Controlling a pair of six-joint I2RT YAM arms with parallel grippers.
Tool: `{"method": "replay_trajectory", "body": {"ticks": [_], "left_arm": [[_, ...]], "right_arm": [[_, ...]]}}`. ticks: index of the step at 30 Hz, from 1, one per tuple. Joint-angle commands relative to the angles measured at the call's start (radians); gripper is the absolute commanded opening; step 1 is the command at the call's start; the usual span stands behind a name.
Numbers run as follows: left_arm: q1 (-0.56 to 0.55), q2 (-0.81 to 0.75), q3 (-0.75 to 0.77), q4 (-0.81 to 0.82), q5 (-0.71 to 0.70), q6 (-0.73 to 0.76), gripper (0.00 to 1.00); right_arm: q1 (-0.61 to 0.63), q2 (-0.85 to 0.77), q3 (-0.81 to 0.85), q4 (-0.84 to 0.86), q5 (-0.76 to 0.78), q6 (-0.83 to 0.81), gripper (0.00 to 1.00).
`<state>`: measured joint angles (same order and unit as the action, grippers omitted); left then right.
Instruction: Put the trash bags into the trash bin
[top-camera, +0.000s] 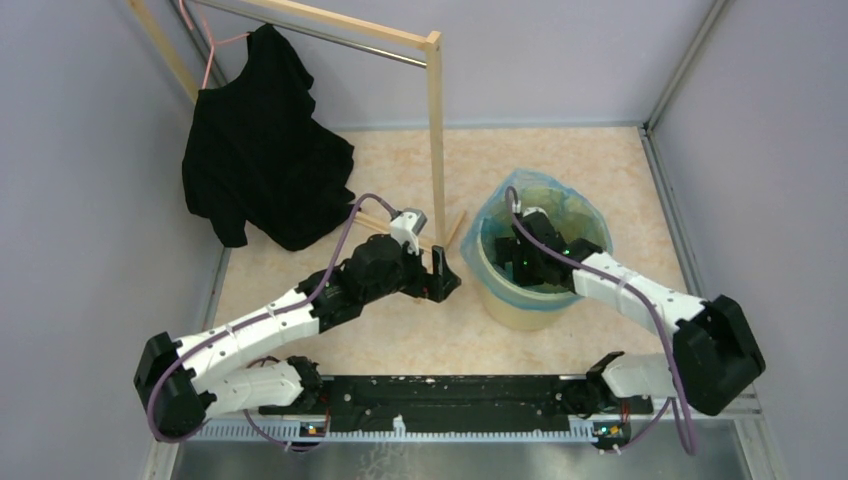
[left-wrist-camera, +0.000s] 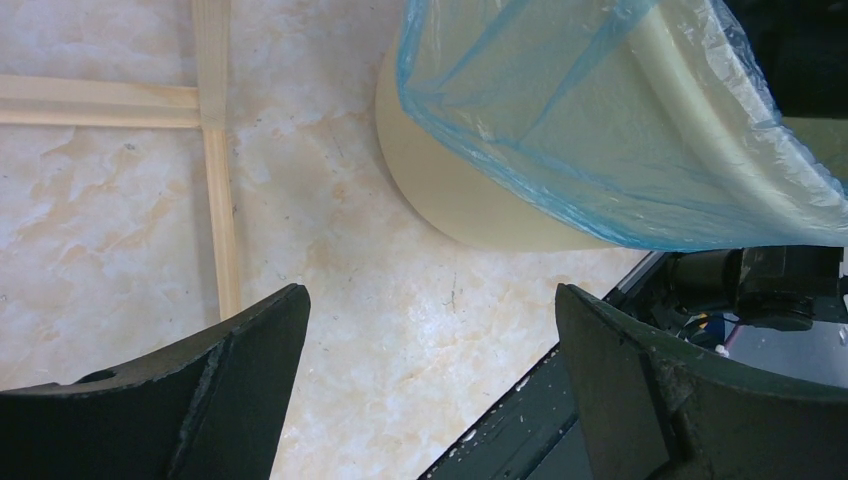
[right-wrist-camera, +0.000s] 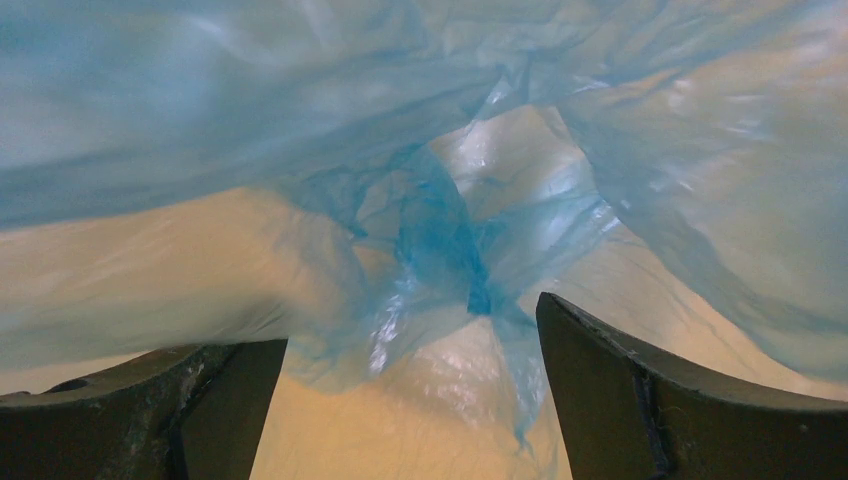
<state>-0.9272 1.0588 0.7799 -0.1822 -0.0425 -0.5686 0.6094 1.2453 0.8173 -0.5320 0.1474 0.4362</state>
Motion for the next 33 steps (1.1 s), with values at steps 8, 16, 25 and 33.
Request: {"method": "replay_trajectory", "body": {"ticks": [8,16,25,33], "left_arm": [[0.002,-0.051,0.017,-0.009,-0.026,-0.061,0.99],[0.002,-0.013,0.029,0.019,-0.004,-0.084,0.99],[0.002,0.036,0.031,0.069,0.072,-0.118,0.99],[0.002,-0.030,-0.001,0.029,0.017,-0.123,0.99]], "right_arm": [[0.014,0.099,-0.057,0.196,0.001,0.023,0.93],[0.015,-0.095,0.054,-0.004,0.041,-0.023,0.93],[0.014,-0.106,-0.009,0.087,0.063,-0.052,0.95],[0.015,0.034,-0.092,0.266,0.011,0.039,0.94]]}}
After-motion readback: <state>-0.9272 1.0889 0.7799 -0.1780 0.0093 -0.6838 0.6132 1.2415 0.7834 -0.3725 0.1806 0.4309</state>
